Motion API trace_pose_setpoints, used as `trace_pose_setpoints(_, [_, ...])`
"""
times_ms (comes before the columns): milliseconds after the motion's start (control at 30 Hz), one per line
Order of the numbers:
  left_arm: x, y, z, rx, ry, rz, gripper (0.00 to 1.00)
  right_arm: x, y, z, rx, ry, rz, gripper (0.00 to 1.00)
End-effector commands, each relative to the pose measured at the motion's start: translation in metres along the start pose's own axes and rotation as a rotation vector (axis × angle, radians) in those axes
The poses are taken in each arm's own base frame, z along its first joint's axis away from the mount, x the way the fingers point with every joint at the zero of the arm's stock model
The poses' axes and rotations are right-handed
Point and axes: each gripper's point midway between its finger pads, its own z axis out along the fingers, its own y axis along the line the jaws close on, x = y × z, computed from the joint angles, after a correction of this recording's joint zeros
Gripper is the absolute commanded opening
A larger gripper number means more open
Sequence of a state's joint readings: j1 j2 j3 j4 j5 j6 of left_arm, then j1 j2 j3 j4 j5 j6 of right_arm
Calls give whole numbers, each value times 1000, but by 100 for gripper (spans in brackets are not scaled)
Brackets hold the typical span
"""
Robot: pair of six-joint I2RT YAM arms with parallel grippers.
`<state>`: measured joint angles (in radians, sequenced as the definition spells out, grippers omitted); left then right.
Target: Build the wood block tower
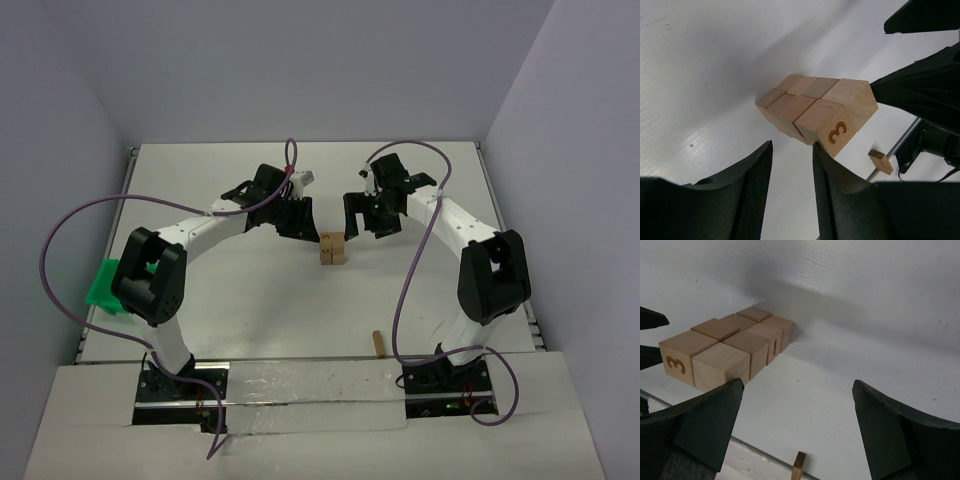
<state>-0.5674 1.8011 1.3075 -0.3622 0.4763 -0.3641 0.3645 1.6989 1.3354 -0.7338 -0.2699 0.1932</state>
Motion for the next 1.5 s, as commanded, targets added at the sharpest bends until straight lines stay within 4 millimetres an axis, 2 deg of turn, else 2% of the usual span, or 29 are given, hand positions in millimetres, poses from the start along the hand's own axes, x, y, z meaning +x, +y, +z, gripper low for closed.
trace_pose_setpoints(0, [-19,-15,-15,36,-75,28,45,-7,8,-3,-7,-25,-12,98])
trace_pose_setpoints(500, [-16,-8,-18,20,-77,24,45,-6,1,-2,22,-24,-15,98])
trace_pose_setpoints(767, [-15,-4,-21,9,-80,22,46,-10,-2,-14,43,-58,-24,99])
trace_pose_setpoints(900, [-15,6,-30,-16,-100,10,46,-12,-18,-25,86,-89,-12,99])
trace_pose_setpoints(1000, [-15,22,-43,-50,-118,-11,49,-8,-42,-37,125,-98,10,99])
trace_pose_setpoints(1100, [-13,43,-62,-93,-144,-40,53,3,-69,-52,166,-99,35,98])
trace_pose_setpoints(1167, [-13,51,-73,-119,-164,-35,57,22,-78,-55,172,-67,7,97])
trace_pose_setpoints(1233, [-12,57,-92,-149,-207,-21,60,38,-78,-68,166,-59,-52,95])
trace_pose_setpoints(1300, [-12,60,-104,-174,-235,-13,63,55,-77,-74,149,-27,-120,92])
trace_pose_setpoints(1467, [-5,61,-126,-212,-291,-39,67,90,-53,-90,31,46,-214,87])
